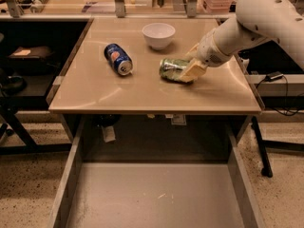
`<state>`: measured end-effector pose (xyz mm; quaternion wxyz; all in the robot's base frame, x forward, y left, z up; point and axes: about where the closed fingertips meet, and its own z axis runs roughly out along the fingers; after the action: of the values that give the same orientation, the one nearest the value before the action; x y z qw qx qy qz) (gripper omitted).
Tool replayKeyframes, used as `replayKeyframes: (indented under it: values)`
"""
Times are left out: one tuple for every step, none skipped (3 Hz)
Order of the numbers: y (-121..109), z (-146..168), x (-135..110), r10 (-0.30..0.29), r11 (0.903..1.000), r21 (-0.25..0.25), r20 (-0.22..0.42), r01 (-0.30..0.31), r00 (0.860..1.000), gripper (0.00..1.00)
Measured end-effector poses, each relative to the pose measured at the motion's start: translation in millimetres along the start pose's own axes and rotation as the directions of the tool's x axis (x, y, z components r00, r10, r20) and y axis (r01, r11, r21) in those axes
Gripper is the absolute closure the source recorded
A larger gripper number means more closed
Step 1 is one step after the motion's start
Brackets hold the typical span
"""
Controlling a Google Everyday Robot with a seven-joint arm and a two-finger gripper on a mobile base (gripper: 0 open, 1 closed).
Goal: Place green can into top drawer
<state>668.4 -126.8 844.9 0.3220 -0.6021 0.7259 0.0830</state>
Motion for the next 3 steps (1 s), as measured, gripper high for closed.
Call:
replayKeyframes:
  values:
    - [0, 0, 0, 0.0, 1.0, 0.0, 0.0, 0.0, 1.0, 1.0]
    - [4, 0, -1, -0.003, 0.9999, -0.012, 0.009, 0.003, 1.0, 1.0]
    - [19, -4, 0, -0.024, 0.9996, -0.014, 0.016, 0.024, 1.0, 1.0]
